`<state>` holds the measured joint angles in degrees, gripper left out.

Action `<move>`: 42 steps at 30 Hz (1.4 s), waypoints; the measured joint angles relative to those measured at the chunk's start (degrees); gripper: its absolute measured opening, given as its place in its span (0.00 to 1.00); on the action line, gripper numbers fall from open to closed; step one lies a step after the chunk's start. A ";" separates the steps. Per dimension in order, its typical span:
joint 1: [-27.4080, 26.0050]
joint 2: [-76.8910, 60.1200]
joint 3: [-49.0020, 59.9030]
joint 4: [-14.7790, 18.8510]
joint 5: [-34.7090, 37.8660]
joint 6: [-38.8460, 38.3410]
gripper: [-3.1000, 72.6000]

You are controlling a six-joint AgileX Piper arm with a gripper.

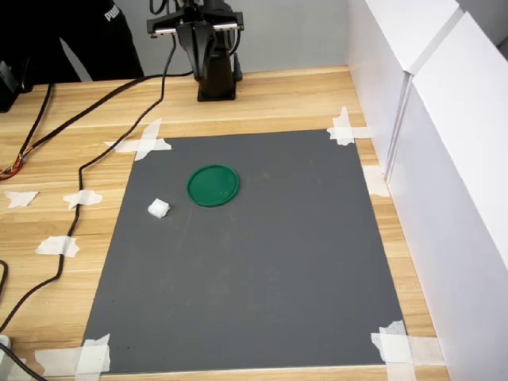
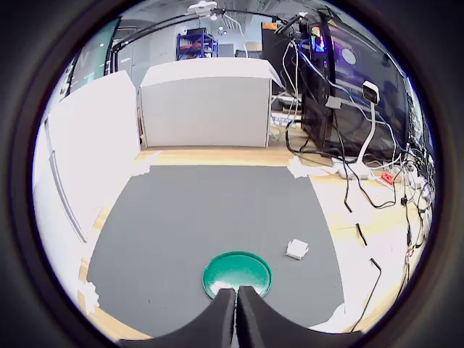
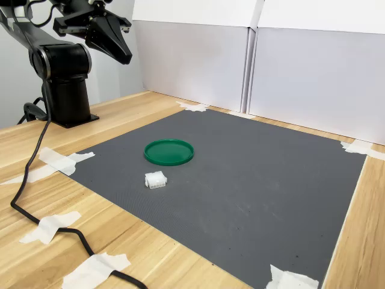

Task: Grasp a white terminal and put it on the green lid.

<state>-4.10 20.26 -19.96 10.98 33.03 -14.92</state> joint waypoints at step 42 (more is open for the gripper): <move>-1.66 47.91 -33.30 -7.41 21.77 -17.62 0.93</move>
<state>-5.76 68.16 -53.26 3.57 54.80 -32.54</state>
